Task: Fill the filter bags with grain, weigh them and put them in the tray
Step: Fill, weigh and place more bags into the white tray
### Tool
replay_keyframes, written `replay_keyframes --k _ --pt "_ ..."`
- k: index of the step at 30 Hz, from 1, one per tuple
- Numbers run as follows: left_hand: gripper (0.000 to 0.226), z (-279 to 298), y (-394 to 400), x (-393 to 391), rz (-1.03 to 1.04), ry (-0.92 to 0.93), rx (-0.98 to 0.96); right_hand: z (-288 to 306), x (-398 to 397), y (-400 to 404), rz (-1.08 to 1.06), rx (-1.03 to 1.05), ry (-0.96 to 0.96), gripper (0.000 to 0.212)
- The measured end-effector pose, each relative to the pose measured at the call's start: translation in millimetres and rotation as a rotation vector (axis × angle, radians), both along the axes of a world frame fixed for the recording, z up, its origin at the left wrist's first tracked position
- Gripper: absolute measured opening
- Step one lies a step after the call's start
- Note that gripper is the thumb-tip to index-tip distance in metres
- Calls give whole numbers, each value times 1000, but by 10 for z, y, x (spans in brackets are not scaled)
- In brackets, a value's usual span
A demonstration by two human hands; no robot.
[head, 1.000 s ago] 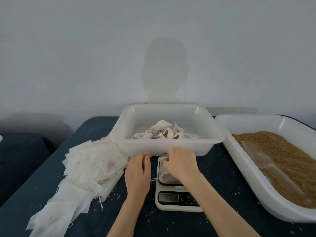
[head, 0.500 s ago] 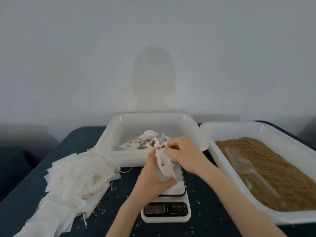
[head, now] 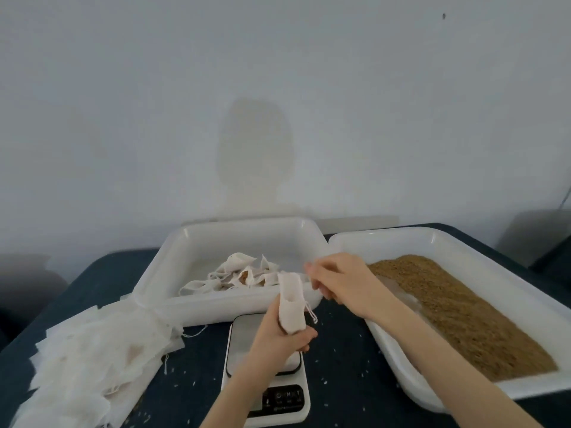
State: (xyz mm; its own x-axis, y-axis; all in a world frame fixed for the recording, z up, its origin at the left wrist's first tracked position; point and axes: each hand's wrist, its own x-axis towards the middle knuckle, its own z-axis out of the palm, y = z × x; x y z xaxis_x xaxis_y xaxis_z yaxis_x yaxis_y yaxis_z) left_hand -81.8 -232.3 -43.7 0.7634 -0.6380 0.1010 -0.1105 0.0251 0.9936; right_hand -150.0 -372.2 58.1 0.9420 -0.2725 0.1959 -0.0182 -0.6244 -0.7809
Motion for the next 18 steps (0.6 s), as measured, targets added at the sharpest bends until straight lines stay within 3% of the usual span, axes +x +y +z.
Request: replay_keyframes --k 2,4,6,8,10,12,18 --pt "39 4 10 48 -23 -21 53 -48 -111 -324 -172 -87 -20 59" --pt "39 8 18 101 -21 -49 100 -161 -221 -714 -392 -328 53 60" --pt "40 7 15 155 3 -55 132 -337 -330 -1106 -488 -611 317 51" --pt "42 18 8 201 36 -60 164 -521 -446 -1412 -411 -748 659 44" --pt "43 20 -5 241 45 -59 184 -674 -547 -1595 -301 -732 881 50" --pt "43 23 -28 259 40 -49 191 -764 -601 -1651 -230 -703 985 47" --pt "36 -9 -49 241 -6 -38 203 -756 -645 -1743 -258 -505 905 23"
